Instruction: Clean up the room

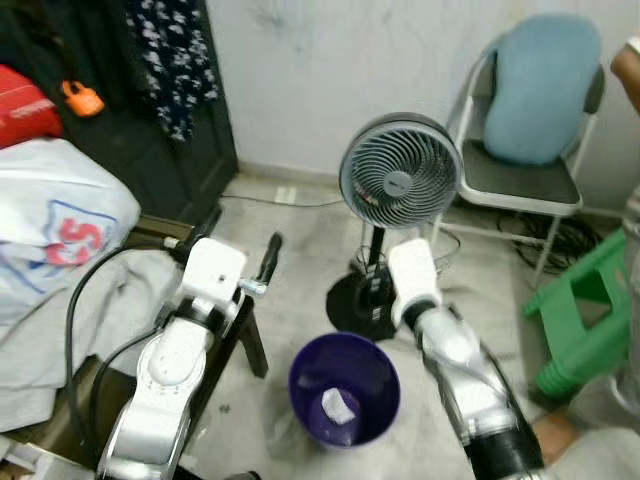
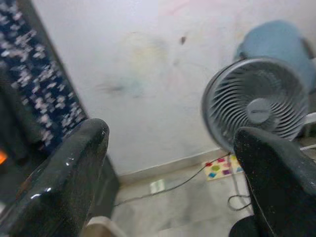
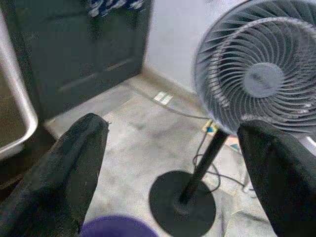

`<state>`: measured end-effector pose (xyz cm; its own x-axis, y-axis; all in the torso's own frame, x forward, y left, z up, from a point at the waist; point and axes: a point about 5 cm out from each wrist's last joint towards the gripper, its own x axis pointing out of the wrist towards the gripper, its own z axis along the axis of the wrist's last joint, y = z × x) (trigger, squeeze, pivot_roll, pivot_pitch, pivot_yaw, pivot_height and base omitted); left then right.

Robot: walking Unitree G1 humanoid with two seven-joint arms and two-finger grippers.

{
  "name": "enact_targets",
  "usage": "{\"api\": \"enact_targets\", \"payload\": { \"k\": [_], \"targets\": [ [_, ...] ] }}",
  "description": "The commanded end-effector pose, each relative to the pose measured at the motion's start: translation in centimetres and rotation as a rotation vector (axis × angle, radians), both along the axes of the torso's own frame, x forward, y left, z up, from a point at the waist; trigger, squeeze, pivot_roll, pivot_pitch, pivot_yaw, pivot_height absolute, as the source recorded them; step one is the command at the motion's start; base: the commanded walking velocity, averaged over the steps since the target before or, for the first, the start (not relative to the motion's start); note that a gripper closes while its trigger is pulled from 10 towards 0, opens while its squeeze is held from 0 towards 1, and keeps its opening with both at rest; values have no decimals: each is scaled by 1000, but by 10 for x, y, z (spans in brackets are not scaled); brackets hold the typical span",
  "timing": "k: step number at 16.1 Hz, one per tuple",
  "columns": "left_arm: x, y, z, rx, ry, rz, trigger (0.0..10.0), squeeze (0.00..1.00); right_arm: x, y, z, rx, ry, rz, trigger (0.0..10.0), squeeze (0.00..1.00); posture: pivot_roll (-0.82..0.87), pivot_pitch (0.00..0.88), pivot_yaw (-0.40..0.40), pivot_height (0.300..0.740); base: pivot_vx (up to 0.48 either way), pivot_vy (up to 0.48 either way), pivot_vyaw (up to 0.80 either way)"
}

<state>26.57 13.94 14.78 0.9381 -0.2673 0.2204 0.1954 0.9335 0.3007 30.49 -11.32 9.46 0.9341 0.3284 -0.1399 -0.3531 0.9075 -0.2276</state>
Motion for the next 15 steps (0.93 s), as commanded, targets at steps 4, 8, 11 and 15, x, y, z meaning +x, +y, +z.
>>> {"api": "enact_targets", "payload": {
  "k": [4,8,11,15],
  "targets": [
    [-11,6,-22,-52,106,135,10000,0,-6,-11,4,16,-2,-163,10000,0,-69,0,-2,740,0,0,0],
    [-21,9,-24,-145,129,133,10000,0,-23,-22,14,-22,-131,-260,10000,0,-81,0,6,740,0,0,0],
    [-24,10,-21,-183,124,94,10000,0,-42,-48,20,29,-124,-348,10000,0,-101,0,-2,740,0,0,0],
    [-33,6,-24,-232,151,74,10000,0,-81,-63,15,-49,-128,-331,10000,0,-109,22,-10,740,0,0,0]
  ]
}}
